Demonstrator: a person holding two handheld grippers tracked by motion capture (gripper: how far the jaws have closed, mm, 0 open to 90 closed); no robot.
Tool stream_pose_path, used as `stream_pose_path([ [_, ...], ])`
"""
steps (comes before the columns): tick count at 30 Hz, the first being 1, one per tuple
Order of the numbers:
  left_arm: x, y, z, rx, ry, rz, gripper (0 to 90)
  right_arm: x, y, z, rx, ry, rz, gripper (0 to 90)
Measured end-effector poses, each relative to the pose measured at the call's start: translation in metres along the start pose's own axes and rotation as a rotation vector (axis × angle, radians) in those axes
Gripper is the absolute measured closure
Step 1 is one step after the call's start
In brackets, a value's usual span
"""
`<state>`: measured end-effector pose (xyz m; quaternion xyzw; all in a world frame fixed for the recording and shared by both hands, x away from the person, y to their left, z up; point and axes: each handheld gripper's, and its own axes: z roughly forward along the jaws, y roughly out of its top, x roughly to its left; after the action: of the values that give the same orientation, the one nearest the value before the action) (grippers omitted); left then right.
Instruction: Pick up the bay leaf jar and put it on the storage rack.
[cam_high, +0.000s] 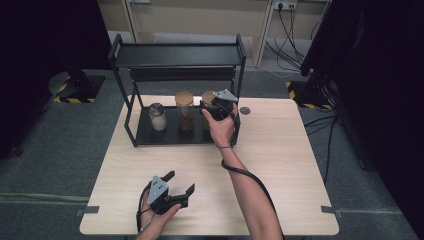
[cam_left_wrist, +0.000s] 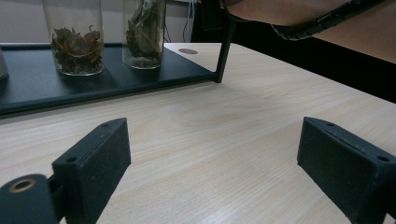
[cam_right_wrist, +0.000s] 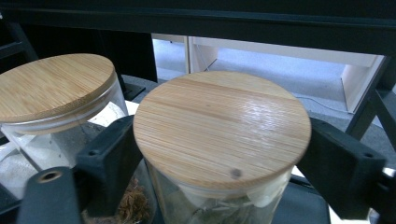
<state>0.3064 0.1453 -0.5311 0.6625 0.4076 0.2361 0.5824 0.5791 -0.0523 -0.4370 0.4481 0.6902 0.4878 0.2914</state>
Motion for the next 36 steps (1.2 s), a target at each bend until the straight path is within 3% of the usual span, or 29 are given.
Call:
stream_pose_path([
  [10,0.0,0.0,0.0,0.001,0.001,0.002,9.0,-0.002,0.0,-0.006,0.019,-0.005,0.002,7.3],
  [36,0.0,0.0,0.0,0.002,0.002,-0.002,9.0,0.001,0.001,-0.023,0.038,0.03,-0.011,5.0],
])
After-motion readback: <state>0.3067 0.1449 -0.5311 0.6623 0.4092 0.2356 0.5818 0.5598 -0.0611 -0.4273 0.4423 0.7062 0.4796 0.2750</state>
